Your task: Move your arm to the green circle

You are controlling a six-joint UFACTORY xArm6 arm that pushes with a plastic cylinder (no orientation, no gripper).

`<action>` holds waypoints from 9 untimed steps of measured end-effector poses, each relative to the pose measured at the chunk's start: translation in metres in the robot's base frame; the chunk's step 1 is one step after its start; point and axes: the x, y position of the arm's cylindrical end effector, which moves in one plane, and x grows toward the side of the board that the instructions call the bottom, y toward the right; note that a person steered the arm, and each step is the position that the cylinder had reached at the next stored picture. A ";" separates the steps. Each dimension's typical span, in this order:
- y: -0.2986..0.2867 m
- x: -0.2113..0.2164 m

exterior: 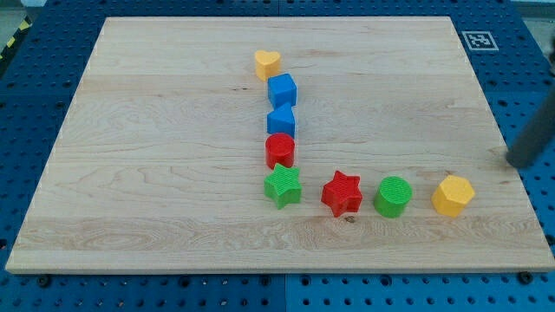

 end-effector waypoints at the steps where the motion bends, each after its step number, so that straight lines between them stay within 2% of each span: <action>1: 0.007 0.069; 2: -0.096 0.087; 3: -0.193 0.066; 6: -0.205 0.047; 8: -0.205 0.073; 9: -0.205 0.069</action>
